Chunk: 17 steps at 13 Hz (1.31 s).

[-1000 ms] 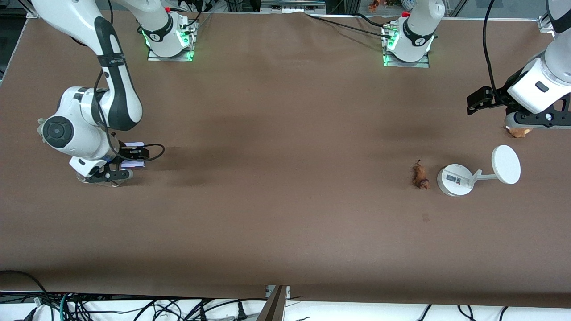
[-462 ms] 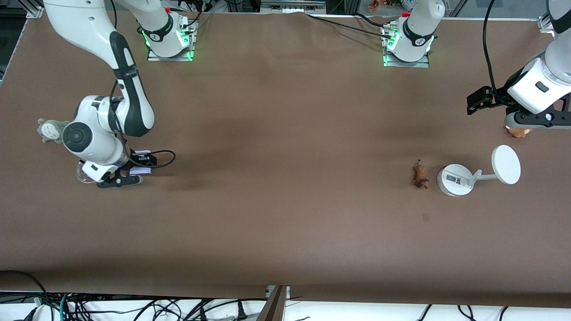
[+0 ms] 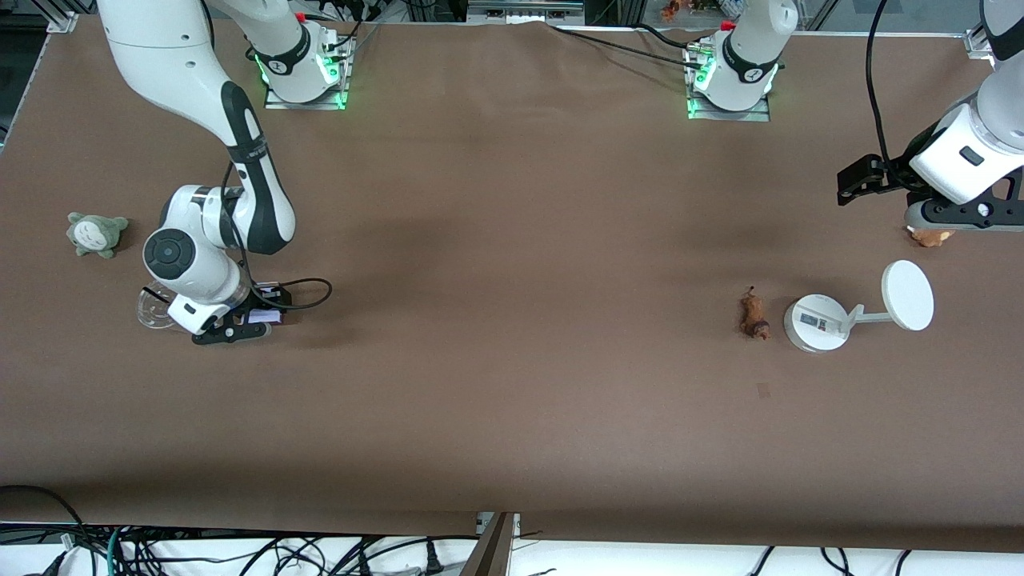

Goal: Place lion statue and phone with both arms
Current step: 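Lower the phone with the right gripper onto the table beside the cup, then open the right gripper to release the phone and lift away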

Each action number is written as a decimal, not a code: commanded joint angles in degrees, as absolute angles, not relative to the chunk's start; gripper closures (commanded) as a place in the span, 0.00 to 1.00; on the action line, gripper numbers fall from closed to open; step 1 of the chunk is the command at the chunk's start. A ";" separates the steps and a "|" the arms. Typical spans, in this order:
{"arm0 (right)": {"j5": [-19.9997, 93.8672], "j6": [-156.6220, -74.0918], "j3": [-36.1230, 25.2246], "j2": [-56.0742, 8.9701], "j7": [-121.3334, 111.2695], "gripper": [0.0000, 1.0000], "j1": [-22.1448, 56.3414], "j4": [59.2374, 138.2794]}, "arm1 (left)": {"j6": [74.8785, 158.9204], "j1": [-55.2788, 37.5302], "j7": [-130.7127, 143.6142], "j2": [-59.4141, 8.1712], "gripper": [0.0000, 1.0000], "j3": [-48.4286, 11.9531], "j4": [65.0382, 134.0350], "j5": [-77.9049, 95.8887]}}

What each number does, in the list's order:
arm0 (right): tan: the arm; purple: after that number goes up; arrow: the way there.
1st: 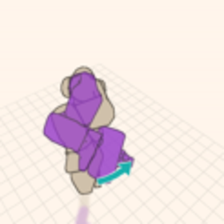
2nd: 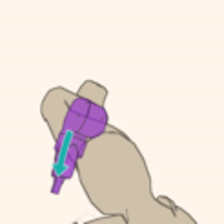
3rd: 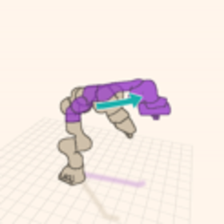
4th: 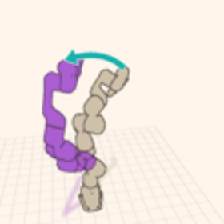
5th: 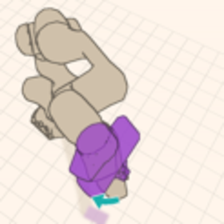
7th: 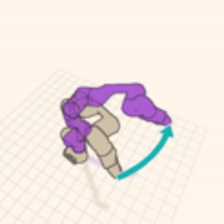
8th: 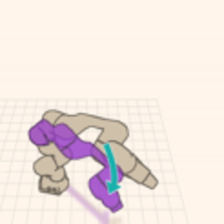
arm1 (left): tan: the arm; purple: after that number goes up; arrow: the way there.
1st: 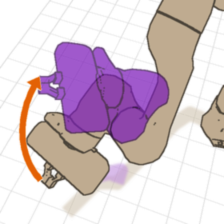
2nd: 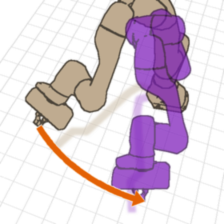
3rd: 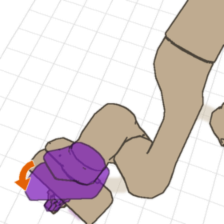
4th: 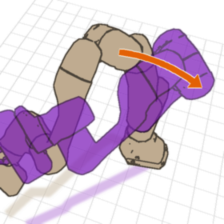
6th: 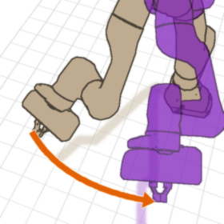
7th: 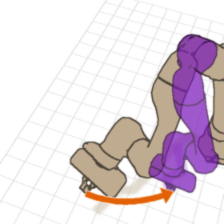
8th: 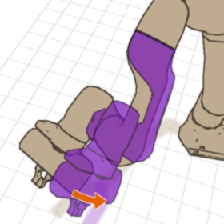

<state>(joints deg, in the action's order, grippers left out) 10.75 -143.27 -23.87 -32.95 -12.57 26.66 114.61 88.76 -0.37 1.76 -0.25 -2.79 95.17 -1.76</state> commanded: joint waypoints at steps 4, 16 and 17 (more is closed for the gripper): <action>17.49 -146.43 -22.59 -35.07 -17.40 0.45 25.93 114.26 | 88.42 -0.35 0.35 1.05 0.00 -2.37 96.24 -0.35; 16.79 -106.85 -26.88 -23.38 -15.73 0.01 26.63 96.28 | 88.33 -0.35 0.35 1.05 0.00 -2.37 96.33 -0.35; 16.70 -99.91 -28.03 -23.38 -14.51 0.01 26.63 91.72 | 88.33 -0.35 0.35 1.05 0.00 -2.37 96.24 -0.35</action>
<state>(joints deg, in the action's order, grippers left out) 15.96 -110.23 -26.30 -23.66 -15.67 26.78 98.80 88.64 -0.36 1.76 -0.25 -2.79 95.31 -1.76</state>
